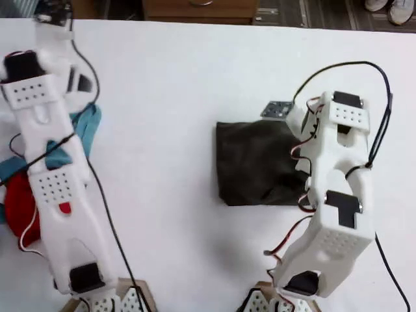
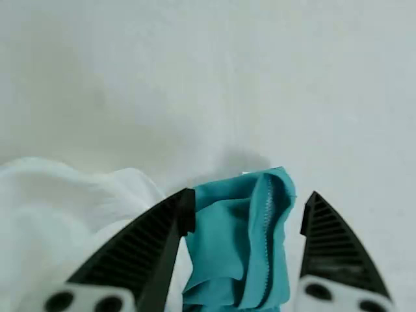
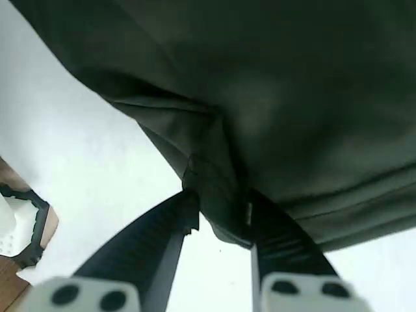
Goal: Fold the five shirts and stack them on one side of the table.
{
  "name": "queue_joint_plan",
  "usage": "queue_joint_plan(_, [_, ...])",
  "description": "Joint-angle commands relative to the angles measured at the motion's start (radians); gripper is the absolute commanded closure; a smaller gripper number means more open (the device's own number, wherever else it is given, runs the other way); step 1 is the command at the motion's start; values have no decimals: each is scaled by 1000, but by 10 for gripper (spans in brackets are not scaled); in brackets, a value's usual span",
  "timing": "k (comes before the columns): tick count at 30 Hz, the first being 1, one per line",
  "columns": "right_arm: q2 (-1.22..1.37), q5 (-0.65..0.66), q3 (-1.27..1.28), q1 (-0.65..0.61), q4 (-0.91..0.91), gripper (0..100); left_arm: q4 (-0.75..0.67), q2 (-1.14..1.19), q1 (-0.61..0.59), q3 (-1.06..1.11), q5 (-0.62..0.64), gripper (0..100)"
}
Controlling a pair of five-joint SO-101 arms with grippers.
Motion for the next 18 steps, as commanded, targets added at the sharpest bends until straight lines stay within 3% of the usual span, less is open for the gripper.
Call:
queue_joint_plan(1, [-137, 60, 6, 45, 13, 875, 18, -84, -21, -30, 3, 714])
queue_joint_plan(6, [-306, 129, 40, 73, 31, 875, 18, -84, -15, -30, 3, 714])
queue_joint_plan(9, [-386, 133, 109, 22, 27, 875, 18, -84, -8, -30, 3, 714])
queue_joint_plan(12, [-412, 48, 152, -53, -33, 875, 18, -84, 5, 12, 3, 714])
queue_joint_plan(15, [-412, -101, 218, -104, -214, 875, 17, -84, 6, 67, 3, 714])
queue_joint_plan(18, [-412, -163, 327, -139, -369, 875, 17, -91, 2, 101, 3, 714])
